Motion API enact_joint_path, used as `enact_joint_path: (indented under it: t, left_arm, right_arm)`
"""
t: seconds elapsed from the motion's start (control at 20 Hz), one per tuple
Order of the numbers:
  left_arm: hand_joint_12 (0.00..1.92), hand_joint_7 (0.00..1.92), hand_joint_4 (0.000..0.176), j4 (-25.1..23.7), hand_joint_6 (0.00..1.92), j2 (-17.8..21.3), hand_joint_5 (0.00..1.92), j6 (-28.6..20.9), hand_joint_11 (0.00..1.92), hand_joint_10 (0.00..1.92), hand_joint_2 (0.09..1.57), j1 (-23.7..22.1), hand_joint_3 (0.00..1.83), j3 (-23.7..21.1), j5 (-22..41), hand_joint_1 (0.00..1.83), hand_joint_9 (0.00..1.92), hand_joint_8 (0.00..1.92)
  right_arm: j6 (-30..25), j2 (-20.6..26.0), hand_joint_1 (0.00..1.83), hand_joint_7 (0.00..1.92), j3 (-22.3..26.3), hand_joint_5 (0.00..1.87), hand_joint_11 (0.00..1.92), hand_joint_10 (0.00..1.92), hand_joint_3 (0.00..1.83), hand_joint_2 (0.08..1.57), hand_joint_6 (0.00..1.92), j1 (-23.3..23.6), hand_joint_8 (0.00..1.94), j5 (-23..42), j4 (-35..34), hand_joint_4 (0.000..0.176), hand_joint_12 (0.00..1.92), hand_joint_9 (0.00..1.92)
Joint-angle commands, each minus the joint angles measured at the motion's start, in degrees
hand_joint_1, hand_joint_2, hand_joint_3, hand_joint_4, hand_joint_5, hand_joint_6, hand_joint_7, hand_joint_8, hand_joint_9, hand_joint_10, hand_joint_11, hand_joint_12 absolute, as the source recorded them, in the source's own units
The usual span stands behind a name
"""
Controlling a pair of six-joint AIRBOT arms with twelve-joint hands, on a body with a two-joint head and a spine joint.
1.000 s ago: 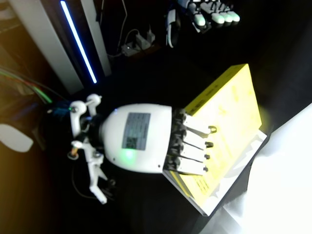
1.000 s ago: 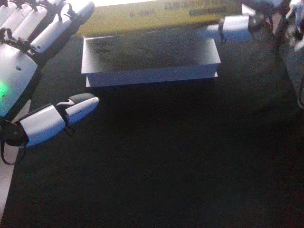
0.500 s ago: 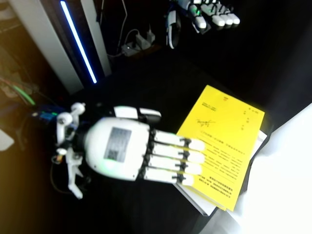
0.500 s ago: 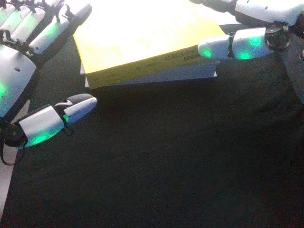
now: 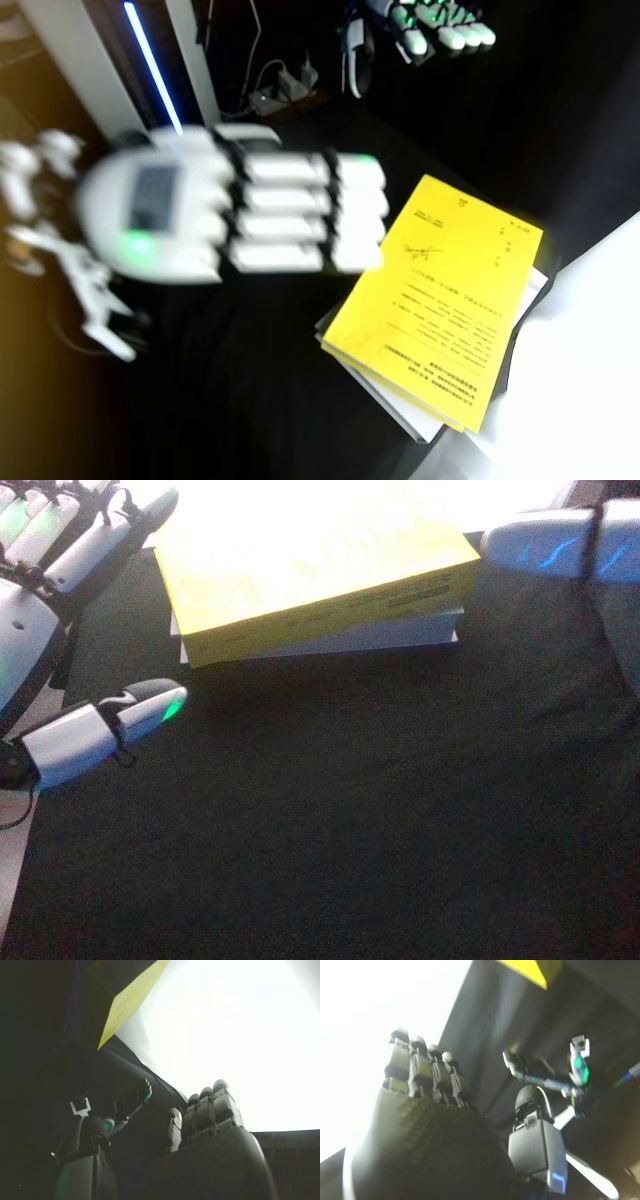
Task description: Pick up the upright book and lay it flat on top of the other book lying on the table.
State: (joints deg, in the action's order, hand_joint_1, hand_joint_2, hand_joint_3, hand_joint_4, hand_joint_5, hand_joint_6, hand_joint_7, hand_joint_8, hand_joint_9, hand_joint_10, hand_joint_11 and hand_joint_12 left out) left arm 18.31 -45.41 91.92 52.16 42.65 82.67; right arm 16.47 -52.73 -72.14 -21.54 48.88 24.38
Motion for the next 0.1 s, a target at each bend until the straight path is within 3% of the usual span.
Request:
enact_joint_path:
  t: [0.0,0.05]
  left_arm:
    - [0.0,0.0,0.176,-1.31,0.0,0.75,0.0,0.09,0.0,0.0,1.11,-0.12,0.0,-0.25,7.84,0.43,0.0,0.0]
    - [0.0,0.0,0.176,-1.31,0.0,1.4,0.0,0.1,0.0,0.0,1.13,0.14,0.01,-0.48,8.26,0.39,0.0,0.0]
  right_arm:
    - [-0.31,1.07,0.11,0.0,0.38,0.0,0.0,0.0,0.0,1.16,0.0,0.74,0.0,8.11,-3.2,0.056,0.0,0.0]
    - [-0.31,2.42,0.13,0.0,1.57,0.0,0.0,0.0,0.0,1.18,0.0,0.7,0.0,9.3,-3.18,0.059,0.0,0.0]
